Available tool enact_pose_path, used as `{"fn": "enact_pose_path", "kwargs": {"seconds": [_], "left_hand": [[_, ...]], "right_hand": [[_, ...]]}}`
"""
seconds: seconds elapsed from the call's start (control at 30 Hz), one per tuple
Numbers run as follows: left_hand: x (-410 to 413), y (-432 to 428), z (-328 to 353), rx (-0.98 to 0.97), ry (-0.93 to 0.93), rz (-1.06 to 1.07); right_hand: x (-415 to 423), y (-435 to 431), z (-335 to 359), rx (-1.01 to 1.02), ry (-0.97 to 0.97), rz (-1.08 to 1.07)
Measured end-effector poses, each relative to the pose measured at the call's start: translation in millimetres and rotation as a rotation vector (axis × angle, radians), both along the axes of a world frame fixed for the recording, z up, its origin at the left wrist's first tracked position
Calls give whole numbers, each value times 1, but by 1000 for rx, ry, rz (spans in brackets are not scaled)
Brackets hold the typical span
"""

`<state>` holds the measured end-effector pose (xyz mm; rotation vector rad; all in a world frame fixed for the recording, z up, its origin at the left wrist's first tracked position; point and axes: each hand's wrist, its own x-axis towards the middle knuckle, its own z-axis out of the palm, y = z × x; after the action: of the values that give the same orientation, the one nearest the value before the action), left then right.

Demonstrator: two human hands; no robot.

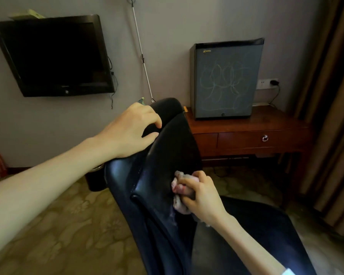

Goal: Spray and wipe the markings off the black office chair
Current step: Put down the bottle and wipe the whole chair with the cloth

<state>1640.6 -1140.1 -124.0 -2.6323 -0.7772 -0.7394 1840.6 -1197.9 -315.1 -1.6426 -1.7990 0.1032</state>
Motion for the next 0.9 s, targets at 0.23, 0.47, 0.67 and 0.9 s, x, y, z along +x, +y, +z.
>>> {"fn": "enact_pose_path", "kwargs": {"seconds": [0.23, 0.47, 0.67, 0.9], "left_hand": [[12, -28, -6, 200, 177, -79], [-6, -20, -6, -28, -68, -124], [-4, -5, -7, -47, 13, -126], [-3, 8, -8, -101, -21, -112]], "right_hand": [[-30, -78, -17, 117, 60, 26], [-49, -72, 10, 304, 128, 12], [-43, -30, 11, 281, 66, -22], [-18, 38, -24, 163, 25, -207]]}}
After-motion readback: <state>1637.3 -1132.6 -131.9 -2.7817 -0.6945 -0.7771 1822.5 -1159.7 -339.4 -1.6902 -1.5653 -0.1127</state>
